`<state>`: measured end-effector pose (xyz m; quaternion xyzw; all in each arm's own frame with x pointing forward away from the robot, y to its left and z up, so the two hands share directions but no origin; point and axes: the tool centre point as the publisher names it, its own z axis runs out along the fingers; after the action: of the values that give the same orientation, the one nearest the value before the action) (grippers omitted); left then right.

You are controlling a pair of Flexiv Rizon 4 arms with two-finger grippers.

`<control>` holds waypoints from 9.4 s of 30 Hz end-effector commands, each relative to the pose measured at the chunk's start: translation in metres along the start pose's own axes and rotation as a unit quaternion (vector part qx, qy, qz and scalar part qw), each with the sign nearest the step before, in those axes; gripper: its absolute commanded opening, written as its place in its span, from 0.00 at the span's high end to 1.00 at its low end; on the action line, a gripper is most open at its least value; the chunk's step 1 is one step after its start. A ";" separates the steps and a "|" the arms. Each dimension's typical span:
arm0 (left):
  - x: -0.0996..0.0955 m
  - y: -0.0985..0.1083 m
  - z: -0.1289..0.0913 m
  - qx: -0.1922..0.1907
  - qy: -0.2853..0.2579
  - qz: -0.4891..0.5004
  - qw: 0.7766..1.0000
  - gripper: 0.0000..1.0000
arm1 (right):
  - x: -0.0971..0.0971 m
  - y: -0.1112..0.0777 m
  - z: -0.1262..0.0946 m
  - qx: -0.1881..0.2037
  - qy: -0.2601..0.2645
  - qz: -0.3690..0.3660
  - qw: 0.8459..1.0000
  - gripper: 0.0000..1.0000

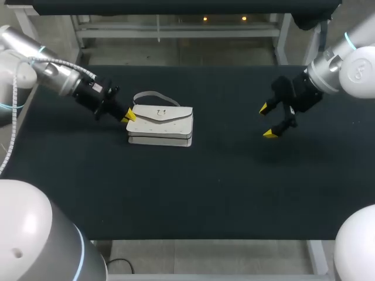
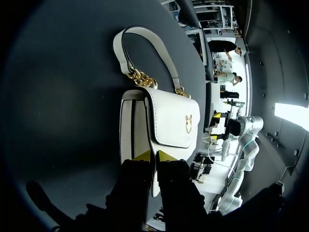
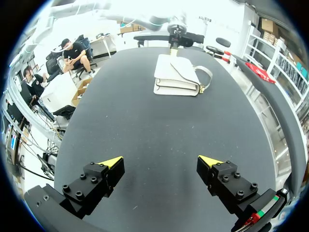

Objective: Pick up the bag, open it, inspect its contents, close it, and place it on the opposite side

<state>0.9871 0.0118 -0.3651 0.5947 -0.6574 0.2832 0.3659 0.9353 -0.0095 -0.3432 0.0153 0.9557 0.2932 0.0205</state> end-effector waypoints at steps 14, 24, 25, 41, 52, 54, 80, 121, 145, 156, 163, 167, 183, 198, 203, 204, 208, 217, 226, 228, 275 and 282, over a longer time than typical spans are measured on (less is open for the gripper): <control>0.025 -0.003 0.036 0.031 -0.007 0.013 0.999 1.00 | 0.000 0.000 0.001 0.000 -0.001 0.000 1.000 0.00; 0.040 -0.007 0.062 0.009 0.004 0.020 1.000 1.00 | 0.000 0.000 0.001 0.000 -0.001 0.000 1.000 0.00; 0.040 -0.006 0.065 0.007 0.007 0.021 1.000 1.00 | 0.000 0.000 0.001 0.000 -0.001 0.000 1.000 0.00; 0.062 -0.005 0.099 0.009 0.029 0.019 0.999 1.00 | 0.000 0.000 0.001 0.000 -0.001 0.000 1.000 0.00; 0.067 0.000 0.103 0.015 0.041 0.017 0.999 1.00 | 0.000 0.000 0.001 0.000 -0.001 0.000 1.000 0.00; 0.068 0.001 0.103 0.016 0.042 0.016 0.999 1.00 | 0.000 0.000 0.001 0.000 -0.001 0.000 1.000 0.00; 0.082 0.007 0.059 0.038 0.030 0.054 0.997 0.00 | -0.001 0.001 0.000 -0.003 -0.007 0.005 1.000 0.00; 0.125 -0.012 -0.033 -0.055 -0.168 0.378 0.909 0.00 | 0.022 0.098 -0.007 0.088 -0.176 -0.125 0.972 0.00; 0.139 -0.005 -0.022 -0.111 -0.152 0.543 0.818 0.00 | 0.024 0.120 0.008 0.114 -0.188 -0.140 0.965 0.00; 0.142 -0.011 -0.017 -0.130 -0.206 0.679 0.693 0.00 | 0.037 0.117 0.038 0.128 -0.243 -0.160 0.948 0.00; 0.142 -0.011 -0.017 -0.130 -0.206 0.679 0.693 0.00 | 0.040 0.113 0.043 0.140 -0.265 -0.170 0.939 0.00; 0.141 -0.009 -0.011 -0.122 -0.213 0.697 0.673 0.00 | 0.037 0.109 0.052 0.135 -0.272 -0.174 0.937 0.00; 0.136 -0.021 0.015 -0.068 -0.220 0.772 0.592 0.00 | 0.026 0.105 0.072 0.145 -0.285 -0.189 0.928 0.00; 0.138 -0.026 0.036 -0.054 -0.187 0.841 0.505 0.00 | 0.018 0.098 0.083 0.146 -0.286 -0.185 0.929 0.53; 0.137 -0.029 0.043 -0.047 -0.181 0.848 0.496 0.00 | 0.016 0.098 0.088 0.146 -0.286 -0.184 0.929 0.57; 0.137 -0.029 0.045 -0.048 -0.180 0.849 0.495 0.00 | 0.015 0.097 0.089 0.150 -0.288 -0.181 0.928 0.57; 0.137 -0.029 0.049 -0.054 -0.172 0.852 0.492 0.00 | 0.015 0.095 0.091 0.162 -0.302 -0.171 0.924 0.58; 0.136 -0.032 0.053 -0.062 -0.163 0.853 0.492 0.00 | 0.010 0.093 0.092 0.176 -0.320 -0.164 0.917 0.67; 0.134 -0.033 0.054 -0.068 -0.157 0.854 0.492 0.00 | 0.009 0.092 0.096 0.185 -0.324 -0.163 0.914 0.71; 0.134 -0.033 0.054 -0.068 -0.156 0.854 0.492 0.00 | 0.008 0.092 0.097 0.188 -0.325 -0.161 0.913 0.73; 0.132 -0.023 0.098 -0.064 -0.120 0.890 0.435 0.15 | 0.009 0.092 0.095 0.213 -0.345 -0.147 0.902 1.00; 0.127 -0.024 0.110 -0.065 -0.116 0.895 0.425 0.25 | 0.009 0.092 0.095 0.213 -0.345 -0.147 0.902 1.00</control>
<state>0.9872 -0.1494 -0.3184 -0.3264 -0.8743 0.3336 -0.1336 0.9353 0.1219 -0.3670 -0.0203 0.9258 0.0481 0.3745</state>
